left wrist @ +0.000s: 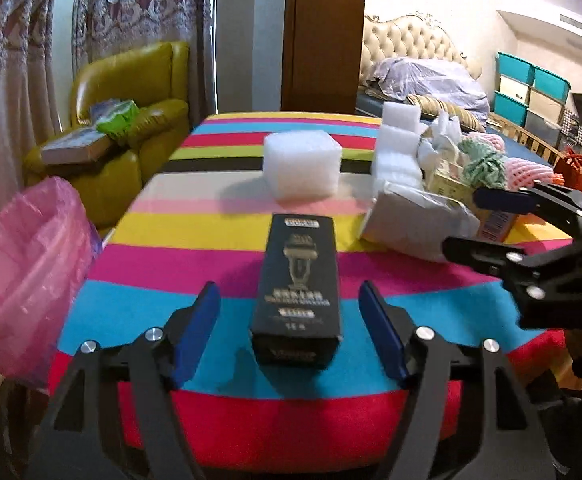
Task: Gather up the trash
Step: 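Grasp the black DORMI box with the left tool while the right tool grasps the white plastic bag, then carry the box and bag to the pink bin and release both, then return both tools to the table and grasp the orange foam net with the right tool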
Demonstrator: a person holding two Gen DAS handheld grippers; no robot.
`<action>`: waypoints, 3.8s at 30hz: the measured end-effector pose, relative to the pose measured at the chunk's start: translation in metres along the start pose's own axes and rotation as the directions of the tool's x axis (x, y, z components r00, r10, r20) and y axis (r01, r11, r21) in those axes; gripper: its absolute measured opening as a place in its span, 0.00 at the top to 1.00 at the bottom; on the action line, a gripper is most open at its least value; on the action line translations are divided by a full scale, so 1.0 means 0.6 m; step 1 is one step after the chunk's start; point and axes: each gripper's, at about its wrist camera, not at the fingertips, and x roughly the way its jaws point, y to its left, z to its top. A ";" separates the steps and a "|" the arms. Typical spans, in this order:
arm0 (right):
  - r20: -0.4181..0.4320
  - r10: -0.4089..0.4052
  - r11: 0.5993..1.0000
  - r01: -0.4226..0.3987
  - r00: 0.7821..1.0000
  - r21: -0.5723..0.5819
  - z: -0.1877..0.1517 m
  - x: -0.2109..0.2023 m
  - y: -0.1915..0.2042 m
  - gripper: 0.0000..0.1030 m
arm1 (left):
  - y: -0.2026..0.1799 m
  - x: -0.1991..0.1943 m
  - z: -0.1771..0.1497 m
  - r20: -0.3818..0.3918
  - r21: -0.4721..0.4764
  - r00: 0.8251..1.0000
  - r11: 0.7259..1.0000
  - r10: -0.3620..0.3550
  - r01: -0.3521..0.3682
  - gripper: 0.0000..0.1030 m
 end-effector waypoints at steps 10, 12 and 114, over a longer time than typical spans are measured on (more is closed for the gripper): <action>-0.050 -0.044 0.997 0.040 0.998 -0.068 0.000 0.048 0.016 0.46 | 0.006 0.030 -0.008 -0.053 -0.028 0.998 0.999 -0.042 0.040 0.62; -0.035 -0.030 0.998 0.028 0.999 -0.054 -0.004 0.043 0.017 0.49 | 0.003 0.027 -0.010 -0.043 -0.017 0.999 1.000 -0.026 0.025 0.62; 0.176 -0.386 0.891 0.316 0.906 0.325 -0.090 -0.184 -0.191 0.21 | -0.059 -0.020 0.033 0.062 0.021 0.998 1.000 -0.003 0.002 0.04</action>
